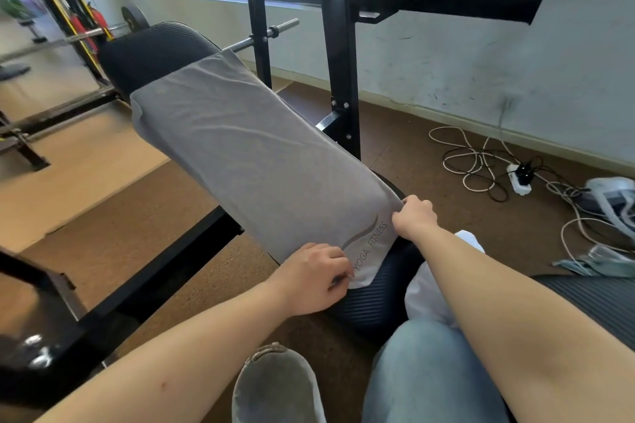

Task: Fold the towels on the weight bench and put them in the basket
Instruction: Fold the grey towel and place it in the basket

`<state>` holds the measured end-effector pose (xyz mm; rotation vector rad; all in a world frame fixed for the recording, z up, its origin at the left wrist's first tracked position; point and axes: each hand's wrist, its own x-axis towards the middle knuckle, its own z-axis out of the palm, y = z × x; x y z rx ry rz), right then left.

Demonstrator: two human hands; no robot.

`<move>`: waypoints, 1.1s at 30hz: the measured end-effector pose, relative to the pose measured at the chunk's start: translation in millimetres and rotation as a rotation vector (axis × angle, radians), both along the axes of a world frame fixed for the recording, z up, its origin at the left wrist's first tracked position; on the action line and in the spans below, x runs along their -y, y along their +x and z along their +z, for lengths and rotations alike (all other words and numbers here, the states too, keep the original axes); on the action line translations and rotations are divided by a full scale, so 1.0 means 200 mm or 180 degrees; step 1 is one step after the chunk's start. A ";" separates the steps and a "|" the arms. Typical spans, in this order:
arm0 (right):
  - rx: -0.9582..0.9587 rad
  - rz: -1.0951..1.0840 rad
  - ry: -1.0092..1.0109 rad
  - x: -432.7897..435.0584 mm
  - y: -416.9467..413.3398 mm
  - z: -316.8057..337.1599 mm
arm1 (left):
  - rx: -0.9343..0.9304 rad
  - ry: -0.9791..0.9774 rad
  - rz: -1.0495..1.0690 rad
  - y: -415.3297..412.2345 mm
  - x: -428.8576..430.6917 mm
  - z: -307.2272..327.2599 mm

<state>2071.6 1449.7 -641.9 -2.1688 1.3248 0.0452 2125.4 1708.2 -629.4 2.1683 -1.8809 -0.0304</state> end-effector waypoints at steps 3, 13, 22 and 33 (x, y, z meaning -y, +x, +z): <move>0.0050 -0.0043 0.0064 0.00 0.00 0.02 | -0.0327 -0.0205 0.0356 0.01 0.00 0.03; 0.2003 -0.0456 0.0933 -0.02 0.10 0.20 | -0.1918 -0.0850 0.2211 0.14 -0.02 0.19; 0.2948 -0.0115 0.2164 -0.18 0.39 0.56 | -0.3196 -0.1804 0.3101 0.38 -0.15 0.37; 0.2469 0.0594 0.0524 -0.28 0.82 0.68 | -0.3497 -0.2740 0.3323 0.78 -0.41 0.50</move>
